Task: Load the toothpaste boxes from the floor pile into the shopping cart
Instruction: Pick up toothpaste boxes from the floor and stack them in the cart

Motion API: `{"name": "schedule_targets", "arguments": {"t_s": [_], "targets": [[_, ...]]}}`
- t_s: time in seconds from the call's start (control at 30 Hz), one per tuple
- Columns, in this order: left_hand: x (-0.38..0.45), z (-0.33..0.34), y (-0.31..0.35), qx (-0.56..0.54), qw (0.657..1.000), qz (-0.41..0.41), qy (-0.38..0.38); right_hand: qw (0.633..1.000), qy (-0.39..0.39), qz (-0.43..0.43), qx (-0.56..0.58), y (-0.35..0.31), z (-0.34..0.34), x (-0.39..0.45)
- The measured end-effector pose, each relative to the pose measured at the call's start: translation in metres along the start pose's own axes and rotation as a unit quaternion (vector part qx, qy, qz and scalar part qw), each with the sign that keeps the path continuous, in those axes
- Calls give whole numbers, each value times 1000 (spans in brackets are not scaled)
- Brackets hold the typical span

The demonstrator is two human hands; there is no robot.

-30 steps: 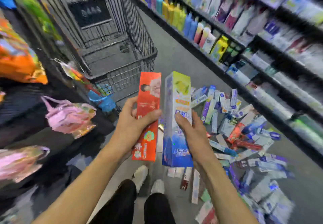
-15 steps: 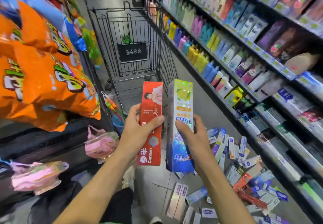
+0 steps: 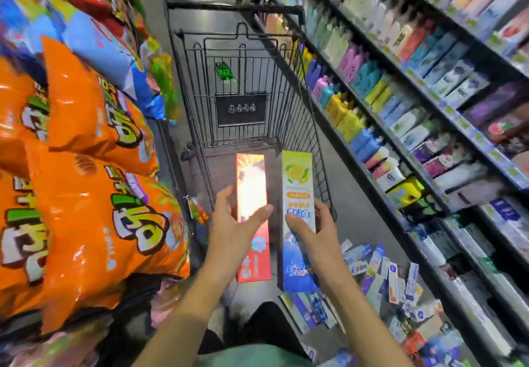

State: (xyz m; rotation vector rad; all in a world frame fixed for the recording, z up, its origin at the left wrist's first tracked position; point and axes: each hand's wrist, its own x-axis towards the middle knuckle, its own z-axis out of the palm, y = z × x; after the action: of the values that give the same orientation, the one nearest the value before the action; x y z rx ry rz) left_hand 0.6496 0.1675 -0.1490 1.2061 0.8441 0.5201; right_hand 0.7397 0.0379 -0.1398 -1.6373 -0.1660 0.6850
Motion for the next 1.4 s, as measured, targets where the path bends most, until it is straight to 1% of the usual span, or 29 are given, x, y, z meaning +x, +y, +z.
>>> {"name": "schedule_targets", "arguments": {"t_s": [0.1,0.23,0.3,0.4,0.5,0.6,0.73,0.8,0.87,0.93,1.03,1.1,1.17,1.3,1.4], "targets": [[32,2,-4,-9,999,-18,30,1000,-19,7,-7,0,6,40],[74,19,-9,-9,996,-25,87,998,-47,25,-19,6,14,103],[104,31,-15,-9,992,-46,120,997,-63,38,-26,11,18,141],[151,50,-23,-2,987,-75,142,994,-94,41,-37,16,23,199],[197,66,-34,38,983,-80,162,991,-117,44,-53,20,24,254],[254,71,-54,104,975,-85,179,988,-131,58,-60,31,22,312],[317,70,-79,170,958,-61,222,987,-136,59,-68,52,29,378],[342,69,-94,196,953,-52,226,987,-133,59,-72,69,34,405],[363,65,-116,209,950,-50,228,987,-125,62,-75,91,41,428],[385,57,-143,224,943,-65,236,987,-117,64,-91,116,51,448],[417,45,-183,256,932,-73,244,990,-83,62,-95,154,69,477],[435,38,-213,285,926,-70,237,992,-64,67,-83,178,81,492],[450,30,-238,313,919,-61,231,992,-68,70,-79,198,91,503],[475,18,-266,327,908,-68,253,987,-100,105,-65,229,102,516],[494,13,-277,333,904,-75,257,985,-93,123,-72,242,108,523]]}}
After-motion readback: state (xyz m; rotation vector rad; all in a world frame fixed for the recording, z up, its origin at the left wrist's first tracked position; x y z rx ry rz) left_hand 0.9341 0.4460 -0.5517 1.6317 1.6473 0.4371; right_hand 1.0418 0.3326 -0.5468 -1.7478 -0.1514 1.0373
